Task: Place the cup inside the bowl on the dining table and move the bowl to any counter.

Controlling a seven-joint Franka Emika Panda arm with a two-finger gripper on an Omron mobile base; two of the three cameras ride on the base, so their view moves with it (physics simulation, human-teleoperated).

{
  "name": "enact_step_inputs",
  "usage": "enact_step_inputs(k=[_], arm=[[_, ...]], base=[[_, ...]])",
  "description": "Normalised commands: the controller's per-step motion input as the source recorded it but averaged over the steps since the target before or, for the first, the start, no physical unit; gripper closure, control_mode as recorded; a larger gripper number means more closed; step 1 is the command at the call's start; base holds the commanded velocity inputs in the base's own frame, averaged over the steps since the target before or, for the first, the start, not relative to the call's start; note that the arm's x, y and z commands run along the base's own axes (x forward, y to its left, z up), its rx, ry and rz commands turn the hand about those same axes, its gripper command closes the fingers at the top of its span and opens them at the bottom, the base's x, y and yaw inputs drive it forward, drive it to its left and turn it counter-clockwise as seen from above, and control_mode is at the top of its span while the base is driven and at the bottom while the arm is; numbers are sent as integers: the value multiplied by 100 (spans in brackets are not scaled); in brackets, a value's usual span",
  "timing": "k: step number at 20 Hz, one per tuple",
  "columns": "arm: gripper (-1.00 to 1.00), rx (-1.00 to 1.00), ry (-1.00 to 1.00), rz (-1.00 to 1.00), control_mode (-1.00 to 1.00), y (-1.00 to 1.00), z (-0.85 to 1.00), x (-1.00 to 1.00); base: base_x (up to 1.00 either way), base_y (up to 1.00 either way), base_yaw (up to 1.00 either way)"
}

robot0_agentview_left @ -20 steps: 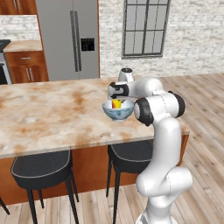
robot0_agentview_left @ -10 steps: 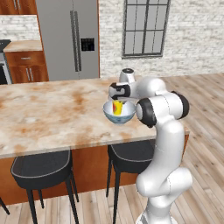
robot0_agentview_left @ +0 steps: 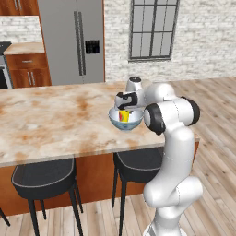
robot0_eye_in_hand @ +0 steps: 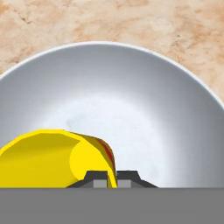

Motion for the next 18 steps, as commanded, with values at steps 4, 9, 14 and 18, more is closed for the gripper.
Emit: enact_step_inputs(k=[4, 9, 14, 18], arm=[[100, 0, 0, 0, -100, 0, 0, 0], [-100, 0, 0, 0, -100, 0, 0, 0], [-100, 0, 0, 0, -100, 1, 0, 0], [-100, -1, 0, 0, -100, 3, 8, 0]], base=[[0, 0, 0], [0, 0, 0], [0, 0, 0], [0, 0, 0]])
